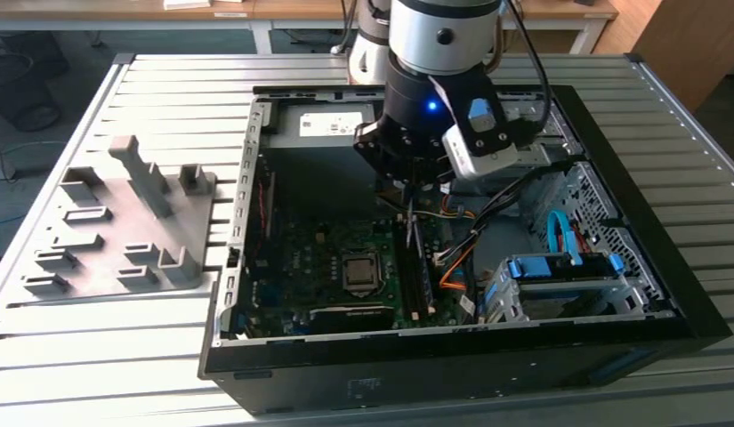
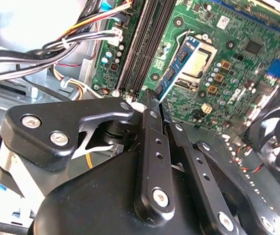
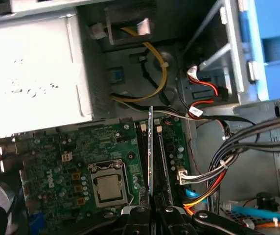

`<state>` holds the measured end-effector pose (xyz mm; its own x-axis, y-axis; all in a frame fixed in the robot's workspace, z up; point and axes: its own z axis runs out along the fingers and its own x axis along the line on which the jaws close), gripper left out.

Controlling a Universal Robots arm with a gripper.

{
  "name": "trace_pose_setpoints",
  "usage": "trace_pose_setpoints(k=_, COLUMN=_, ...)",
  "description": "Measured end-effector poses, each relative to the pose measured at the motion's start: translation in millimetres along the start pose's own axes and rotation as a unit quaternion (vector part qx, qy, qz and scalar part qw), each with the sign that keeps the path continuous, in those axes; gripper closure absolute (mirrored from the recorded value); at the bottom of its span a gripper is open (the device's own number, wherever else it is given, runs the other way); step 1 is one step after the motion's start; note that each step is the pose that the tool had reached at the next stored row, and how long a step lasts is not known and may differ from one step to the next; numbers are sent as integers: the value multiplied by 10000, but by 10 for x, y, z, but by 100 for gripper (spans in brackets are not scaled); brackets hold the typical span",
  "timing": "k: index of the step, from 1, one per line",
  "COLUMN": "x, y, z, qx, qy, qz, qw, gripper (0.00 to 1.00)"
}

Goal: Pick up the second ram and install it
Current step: 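Insert the second ram into the second slot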

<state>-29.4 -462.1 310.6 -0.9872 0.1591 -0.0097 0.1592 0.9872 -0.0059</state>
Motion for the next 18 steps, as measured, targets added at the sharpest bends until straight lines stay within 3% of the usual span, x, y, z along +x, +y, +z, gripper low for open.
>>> trace_pose_setpoints(k=3, x=0, y=0, z=6, qx=-3, qy=-2, qz=-276, qw=9996, gripper=86)
trace_pose_setpoints(k=7, x=0, y=0, z=11, qx=-6, qy=-4, qz=-626, qw=9980, gripper=86)
trace_pose_setpoints(k=18, x=1, y=0, z=41, qx=-4, qy=-4, qz=-646, qw=9979, gripper=86)
